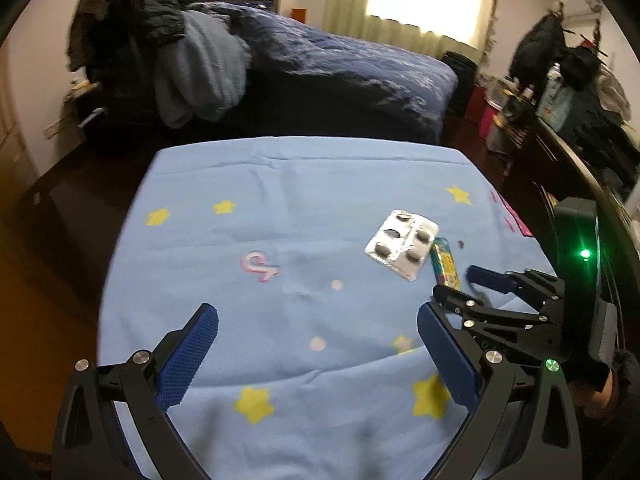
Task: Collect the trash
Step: 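Grasp the silver pill blister pack with the left gripper while the right grasps the lighter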
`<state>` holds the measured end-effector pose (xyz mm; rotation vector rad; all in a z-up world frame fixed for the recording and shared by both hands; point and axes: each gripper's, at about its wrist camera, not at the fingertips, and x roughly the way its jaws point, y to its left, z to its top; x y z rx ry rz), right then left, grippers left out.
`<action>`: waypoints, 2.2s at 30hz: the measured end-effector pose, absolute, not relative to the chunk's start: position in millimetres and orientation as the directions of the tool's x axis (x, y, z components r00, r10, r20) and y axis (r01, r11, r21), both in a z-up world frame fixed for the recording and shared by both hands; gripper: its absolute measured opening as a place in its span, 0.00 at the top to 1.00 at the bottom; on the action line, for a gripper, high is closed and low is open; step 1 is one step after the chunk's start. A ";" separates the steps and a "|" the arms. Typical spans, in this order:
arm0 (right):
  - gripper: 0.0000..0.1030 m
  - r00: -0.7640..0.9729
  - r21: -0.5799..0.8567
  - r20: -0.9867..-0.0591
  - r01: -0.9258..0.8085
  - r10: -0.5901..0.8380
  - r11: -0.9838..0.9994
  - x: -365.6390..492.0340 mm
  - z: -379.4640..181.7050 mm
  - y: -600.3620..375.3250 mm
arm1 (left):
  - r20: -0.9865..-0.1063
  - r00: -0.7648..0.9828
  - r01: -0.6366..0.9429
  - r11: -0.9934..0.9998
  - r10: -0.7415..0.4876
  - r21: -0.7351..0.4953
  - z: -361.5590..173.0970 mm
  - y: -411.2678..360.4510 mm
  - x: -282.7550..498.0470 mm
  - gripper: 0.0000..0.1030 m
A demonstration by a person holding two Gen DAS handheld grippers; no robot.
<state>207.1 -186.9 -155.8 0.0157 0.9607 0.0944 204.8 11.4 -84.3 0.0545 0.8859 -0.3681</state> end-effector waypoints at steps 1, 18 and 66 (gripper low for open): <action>0.74 0.568 0.061 -0.818 -0.069 0.089 0.996 206.7 -155.1 -191.1 | -0.768 0.567 0.351 0.931 -0.298 -0.102 -86.0 6.0 208.3 0.04; 0.76 0.602 0.077 -0.797 0.026 0.046 0.997 174.7 -148.8 -258.3 | -0.817 0.480 0.592 0.806 -0.320 0.032 -122.5 -105.2 267.3 0.06; 0.77 0.623 0.088 -0.778 -0.026 0.085 0.996 183.3 -154.7 -253.6 | -0.839 0.467 0.534 0.845 -0.280 0.015 -137.2 -109.1 254.1 0.45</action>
